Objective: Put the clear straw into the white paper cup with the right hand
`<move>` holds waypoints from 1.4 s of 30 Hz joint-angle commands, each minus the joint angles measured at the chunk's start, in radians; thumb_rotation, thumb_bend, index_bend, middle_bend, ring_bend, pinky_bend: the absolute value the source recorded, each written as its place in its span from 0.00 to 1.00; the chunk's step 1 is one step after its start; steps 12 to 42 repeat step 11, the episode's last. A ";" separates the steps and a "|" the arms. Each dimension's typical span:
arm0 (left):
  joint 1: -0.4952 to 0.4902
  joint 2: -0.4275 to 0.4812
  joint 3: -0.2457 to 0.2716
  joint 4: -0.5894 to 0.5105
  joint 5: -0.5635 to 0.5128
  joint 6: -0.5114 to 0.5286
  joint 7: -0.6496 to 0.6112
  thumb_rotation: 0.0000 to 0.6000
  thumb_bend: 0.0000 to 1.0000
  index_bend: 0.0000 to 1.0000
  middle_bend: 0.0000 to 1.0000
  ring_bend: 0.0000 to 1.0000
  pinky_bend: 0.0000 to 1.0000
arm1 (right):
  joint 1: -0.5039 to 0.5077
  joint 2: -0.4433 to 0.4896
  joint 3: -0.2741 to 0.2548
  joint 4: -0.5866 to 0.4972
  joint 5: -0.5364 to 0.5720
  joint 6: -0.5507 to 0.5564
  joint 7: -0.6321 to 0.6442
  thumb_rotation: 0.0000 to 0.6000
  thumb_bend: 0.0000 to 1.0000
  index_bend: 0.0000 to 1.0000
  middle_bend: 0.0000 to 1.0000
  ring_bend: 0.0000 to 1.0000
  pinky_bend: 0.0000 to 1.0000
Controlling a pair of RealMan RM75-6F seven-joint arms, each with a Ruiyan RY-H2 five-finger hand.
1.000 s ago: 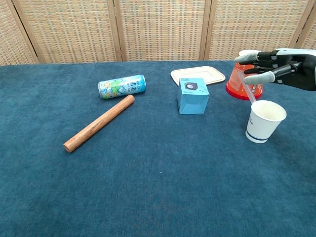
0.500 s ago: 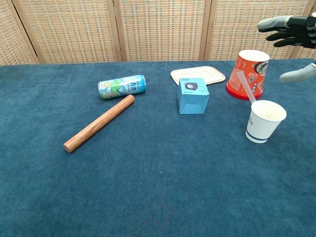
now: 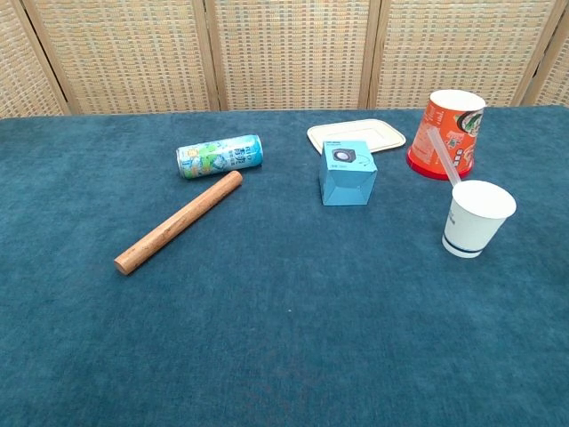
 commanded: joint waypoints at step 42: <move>0.004 -0.012 0.001 -0.001 0.003 0.005 0.038 1.00 0.15 0.00 0.00 0.00 0.00 | -0.096 -0.032 -0.034 -0.029 0.070 0.063 -0.225 1.00 0.00 0.00 0.00 0.00 0.00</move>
